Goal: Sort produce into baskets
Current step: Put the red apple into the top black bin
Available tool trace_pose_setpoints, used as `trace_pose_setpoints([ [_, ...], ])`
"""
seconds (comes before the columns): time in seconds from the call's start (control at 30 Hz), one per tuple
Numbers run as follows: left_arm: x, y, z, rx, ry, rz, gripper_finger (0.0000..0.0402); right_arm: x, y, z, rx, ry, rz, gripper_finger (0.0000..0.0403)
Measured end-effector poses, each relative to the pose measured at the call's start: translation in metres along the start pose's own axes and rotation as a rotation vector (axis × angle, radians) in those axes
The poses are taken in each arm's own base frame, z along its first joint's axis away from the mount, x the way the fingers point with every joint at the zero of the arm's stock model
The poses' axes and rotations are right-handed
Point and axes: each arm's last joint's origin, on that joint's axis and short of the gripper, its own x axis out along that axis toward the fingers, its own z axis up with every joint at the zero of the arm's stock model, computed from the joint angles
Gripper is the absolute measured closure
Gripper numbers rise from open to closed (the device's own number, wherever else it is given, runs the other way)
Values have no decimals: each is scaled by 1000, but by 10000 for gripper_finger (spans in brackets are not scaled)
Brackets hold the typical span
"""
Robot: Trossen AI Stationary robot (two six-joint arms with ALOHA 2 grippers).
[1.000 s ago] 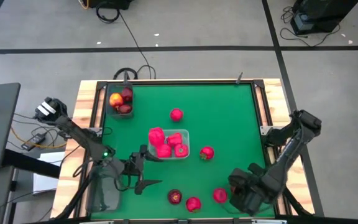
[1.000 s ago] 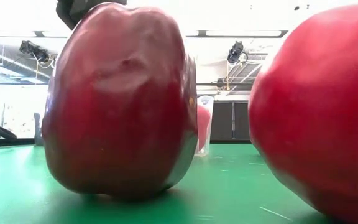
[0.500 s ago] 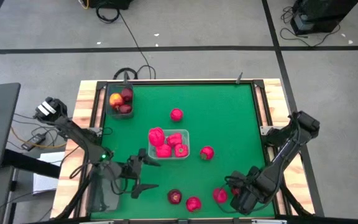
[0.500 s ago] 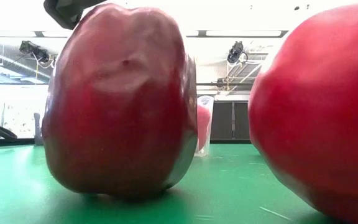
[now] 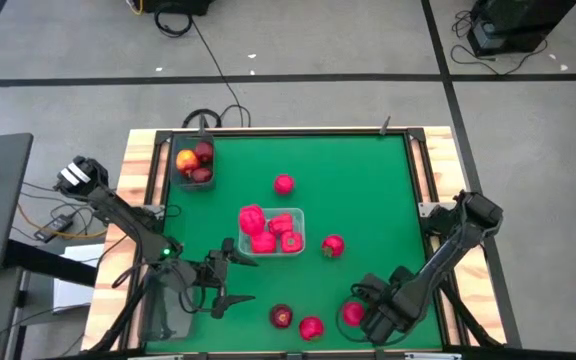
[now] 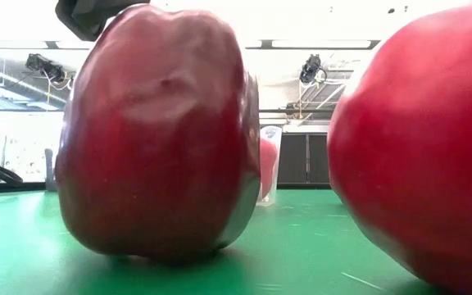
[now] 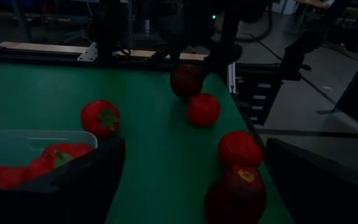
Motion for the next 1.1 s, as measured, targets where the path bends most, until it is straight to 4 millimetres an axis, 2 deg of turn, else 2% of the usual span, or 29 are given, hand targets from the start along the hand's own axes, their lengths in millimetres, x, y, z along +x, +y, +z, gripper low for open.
trace_pose_setpoints([
  [0.17, 0, 0, 0, -6, 0, 1, 9, 5, 4, 3, -18, 8, -1, 43],
  [0.43, 0, 0, -1, -22, 7, 4, 9, 10, 5, 2, 31, 18, -27, 154],
  [0.57, 0, 1, -2, -22, 15, 7, 10, 10, 1, -3, 96, 32, -71, 176],
  [0.7, 1, 1, -4, -19, 24, 15, 9, 9, -2, -8, 113, 74, -103, 156],
  [0.97, 1, 1, -4, -34, 22, 19, 9, -9, -15, -21, 170, 41, -78, 69],
  [1.1, 1, 1, -4, -32, 25, 20, 9, -8, -16, -34, 201, 7, -69, 32],
])
